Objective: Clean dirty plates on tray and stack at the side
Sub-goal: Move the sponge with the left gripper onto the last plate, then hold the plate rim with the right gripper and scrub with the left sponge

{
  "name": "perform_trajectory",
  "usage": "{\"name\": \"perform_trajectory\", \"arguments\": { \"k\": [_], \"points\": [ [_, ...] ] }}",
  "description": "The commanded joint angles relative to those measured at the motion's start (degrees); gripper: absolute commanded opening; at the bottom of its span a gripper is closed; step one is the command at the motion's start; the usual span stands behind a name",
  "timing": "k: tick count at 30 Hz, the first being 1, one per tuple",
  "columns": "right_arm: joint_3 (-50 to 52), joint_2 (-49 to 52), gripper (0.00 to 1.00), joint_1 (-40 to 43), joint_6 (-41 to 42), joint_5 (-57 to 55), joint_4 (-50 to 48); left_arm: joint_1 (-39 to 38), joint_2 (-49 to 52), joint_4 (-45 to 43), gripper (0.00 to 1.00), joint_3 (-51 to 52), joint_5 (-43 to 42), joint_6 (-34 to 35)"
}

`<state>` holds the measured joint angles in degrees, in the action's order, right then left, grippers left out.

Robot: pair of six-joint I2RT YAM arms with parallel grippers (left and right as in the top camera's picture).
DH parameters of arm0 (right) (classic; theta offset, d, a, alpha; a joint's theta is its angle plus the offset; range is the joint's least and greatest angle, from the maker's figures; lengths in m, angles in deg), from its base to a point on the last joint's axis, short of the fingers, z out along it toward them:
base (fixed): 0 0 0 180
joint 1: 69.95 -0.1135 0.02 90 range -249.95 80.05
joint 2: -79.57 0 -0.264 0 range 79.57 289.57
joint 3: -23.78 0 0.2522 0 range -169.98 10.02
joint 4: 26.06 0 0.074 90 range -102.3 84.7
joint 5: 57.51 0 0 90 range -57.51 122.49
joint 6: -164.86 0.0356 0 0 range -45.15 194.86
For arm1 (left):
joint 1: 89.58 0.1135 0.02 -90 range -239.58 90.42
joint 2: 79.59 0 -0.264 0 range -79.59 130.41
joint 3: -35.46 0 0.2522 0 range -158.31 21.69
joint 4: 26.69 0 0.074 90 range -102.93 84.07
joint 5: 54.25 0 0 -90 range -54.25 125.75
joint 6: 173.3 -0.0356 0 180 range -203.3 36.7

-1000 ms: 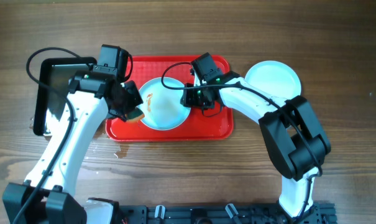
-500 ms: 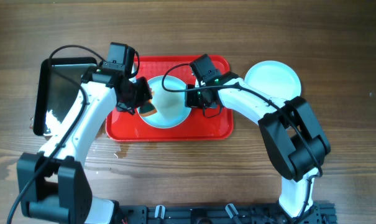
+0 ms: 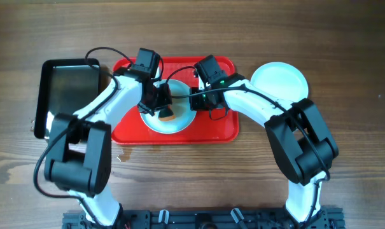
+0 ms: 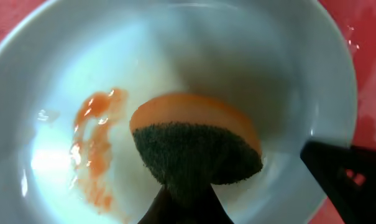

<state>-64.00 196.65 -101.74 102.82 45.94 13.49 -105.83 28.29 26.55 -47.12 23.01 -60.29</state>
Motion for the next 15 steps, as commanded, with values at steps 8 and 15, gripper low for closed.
{"name": "perform_trajectory", "arguments": {
  "k": [8, 15],
  "points": [
    [2.3, 3.9, 0.04, 0.2, -0.8, -3.1, 0.8, -3.3, 5.9, -5.0, 0.04, 0.4, 4.3, 0.5],
    [2.3, 3.9, 0.04, 0.2, -0.8, -3.1, 1.2, -2.7, 10.4, 0.3, 0.04, 0.3, 24.3, 0.5]
  ]
}}
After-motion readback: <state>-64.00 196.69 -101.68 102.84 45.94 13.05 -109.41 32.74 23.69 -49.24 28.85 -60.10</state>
